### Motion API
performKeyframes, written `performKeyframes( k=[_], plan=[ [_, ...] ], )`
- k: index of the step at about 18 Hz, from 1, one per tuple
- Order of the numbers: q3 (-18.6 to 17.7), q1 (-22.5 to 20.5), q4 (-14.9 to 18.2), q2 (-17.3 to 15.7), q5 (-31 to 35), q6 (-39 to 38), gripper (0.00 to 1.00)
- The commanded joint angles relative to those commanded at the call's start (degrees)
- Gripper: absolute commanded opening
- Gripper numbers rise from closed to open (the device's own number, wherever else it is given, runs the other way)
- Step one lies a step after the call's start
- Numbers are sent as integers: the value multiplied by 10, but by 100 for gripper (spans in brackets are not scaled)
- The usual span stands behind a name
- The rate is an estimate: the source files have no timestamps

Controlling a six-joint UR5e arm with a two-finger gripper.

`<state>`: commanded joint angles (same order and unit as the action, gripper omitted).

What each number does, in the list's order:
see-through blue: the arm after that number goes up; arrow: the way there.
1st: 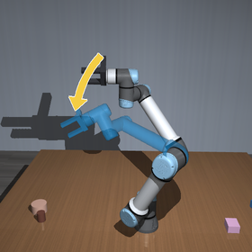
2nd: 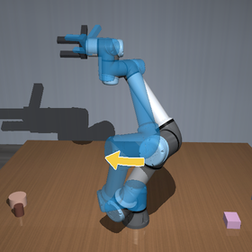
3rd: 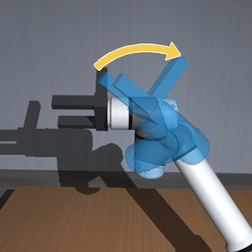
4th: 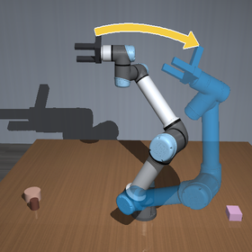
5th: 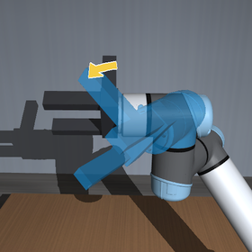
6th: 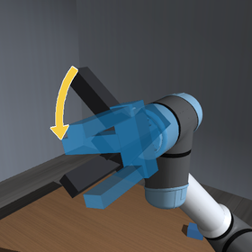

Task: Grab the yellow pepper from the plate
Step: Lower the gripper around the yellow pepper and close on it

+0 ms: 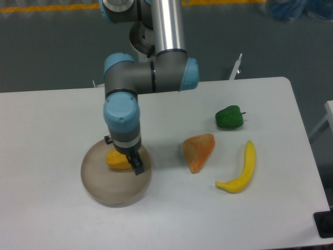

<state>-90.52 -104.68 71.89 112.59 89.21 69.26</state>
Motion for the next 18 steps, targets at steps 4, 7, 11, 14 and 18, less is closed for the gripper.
performKeyframes(
  k=[4,7,11,14,18],
  plan=[
    [-11,7,-3,9,18,1,100],
    [-21,13,-48,22,33,0,100],
    [-28,16,-74,31,41,0,100],
    [-28,19,-73,30,40,4,50],
    [-20,17,-69,18,40,8,10]
  ],
)
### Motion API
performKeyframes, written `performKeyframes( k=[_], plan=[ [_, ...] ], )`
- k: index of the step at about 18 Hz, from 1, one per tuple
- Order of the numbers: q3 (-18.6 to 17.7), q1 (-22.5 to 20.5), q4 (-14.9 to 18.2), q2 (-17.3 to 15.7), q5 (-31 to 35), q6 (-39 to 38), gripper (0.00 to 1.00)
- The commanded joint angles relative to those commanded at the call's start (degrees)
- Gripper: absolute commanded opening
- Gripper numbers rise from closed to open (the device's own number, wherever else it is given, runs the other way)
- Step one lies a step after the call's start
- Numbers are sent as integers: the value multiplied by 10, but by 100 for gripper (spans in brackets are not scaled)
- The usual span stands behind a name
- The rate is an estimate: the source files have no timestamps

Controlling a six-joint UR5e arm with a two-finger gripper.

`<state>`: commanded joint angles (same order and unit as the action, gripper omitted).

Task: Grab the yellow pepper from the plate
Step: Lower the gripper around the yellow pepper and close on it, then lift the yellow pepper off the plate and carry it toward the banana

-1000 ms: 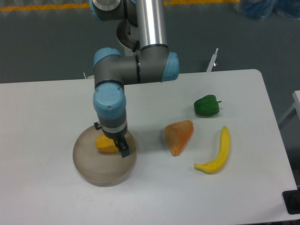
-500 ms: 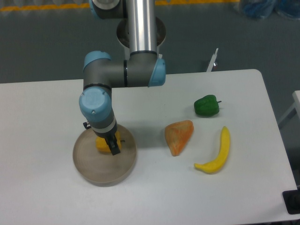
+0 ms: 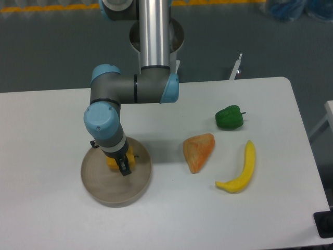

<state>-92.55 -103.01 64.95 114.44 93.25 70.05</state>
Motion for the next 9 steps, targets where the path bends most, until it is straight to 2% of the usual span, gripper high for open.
performKeyframes(
  k=[4,6,9],
  plan=[
    [12,-13,5,-31,-3,-10,12],
    [15,-31,7,-49,-6,-10,18],
    [17,-70,8,-74,-10,-15,18]
  ],
)
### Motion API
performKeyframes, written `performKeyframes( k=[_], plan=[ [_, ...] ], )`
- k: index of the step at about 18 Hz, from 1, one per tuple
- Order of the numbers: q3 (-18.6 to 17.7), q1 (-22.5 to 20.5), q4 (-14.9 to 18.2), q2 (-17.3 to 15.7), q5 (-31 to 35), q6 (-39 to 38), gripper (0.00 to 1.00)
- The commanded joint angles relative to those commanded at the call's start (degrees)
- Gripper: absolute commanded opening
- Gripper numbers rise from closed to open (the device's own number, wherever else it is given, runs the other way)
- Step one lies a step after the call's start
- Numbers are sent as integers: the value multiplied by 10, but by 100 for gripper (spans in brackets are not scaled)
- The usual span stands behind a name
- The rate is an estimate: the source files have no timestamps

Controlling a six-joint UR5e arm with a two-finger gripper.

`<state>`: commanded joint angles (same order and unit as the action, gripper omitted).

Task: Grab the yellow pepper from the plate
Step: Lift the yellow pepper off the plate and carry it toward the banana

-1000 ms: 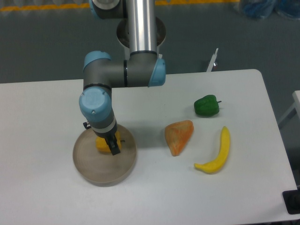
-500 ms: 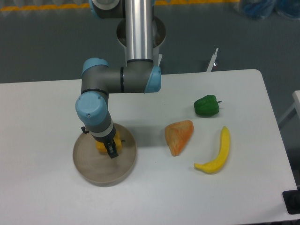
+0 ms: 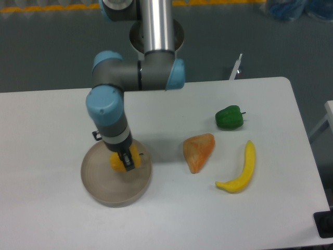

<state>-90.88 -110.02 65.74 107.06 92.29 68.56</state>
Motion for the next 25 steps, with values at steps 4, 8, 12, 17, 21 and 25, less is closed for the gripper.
performKeyframes(
  k=[4,8,12,17,21,25],
  plan=[
    [18,-77,14,-6,-4,10,15],
    [38,-150,53,-7,-4,22,13],
    [40,-214,57,-1,-10,98,10],
    [40,-253,58,17,-43,159,10],
    [44,-250,69,30,-40,179,10],
    [56,-244,66,43,-38,178,10]
  ],
)
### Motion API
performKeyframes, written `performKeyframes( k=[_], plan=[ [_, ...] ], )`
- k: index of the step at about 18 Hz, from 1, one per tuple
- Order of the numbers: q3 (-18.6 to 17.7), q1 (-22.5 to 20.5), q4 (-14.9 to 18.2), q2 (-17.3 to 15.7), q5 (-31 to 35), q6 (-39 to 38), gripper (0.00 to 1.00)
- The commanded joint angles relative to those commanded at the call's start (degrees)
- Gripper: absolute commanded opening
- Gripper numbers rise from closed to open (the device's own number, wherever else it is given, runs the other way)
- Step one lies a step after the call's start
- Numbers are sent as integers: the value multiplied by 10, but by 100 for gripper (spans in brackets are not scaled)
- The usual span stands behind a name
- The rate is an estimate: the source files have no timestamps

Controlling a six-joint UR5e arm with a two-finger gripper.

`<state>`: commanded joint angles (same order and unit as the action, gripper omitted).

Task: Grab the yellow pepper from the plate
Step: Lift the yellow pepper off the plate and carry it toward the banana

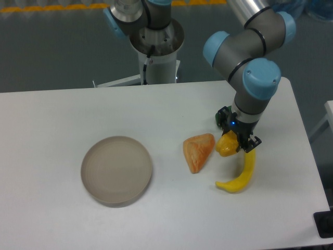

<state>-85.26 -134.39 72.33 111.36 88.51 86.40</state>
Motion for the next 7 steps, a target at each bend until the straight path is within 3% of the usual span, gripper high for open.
performKeyframes(
  k=[7],
  plan=[
    [11,-1,-1,4,-4,-3,10]
  ],
)
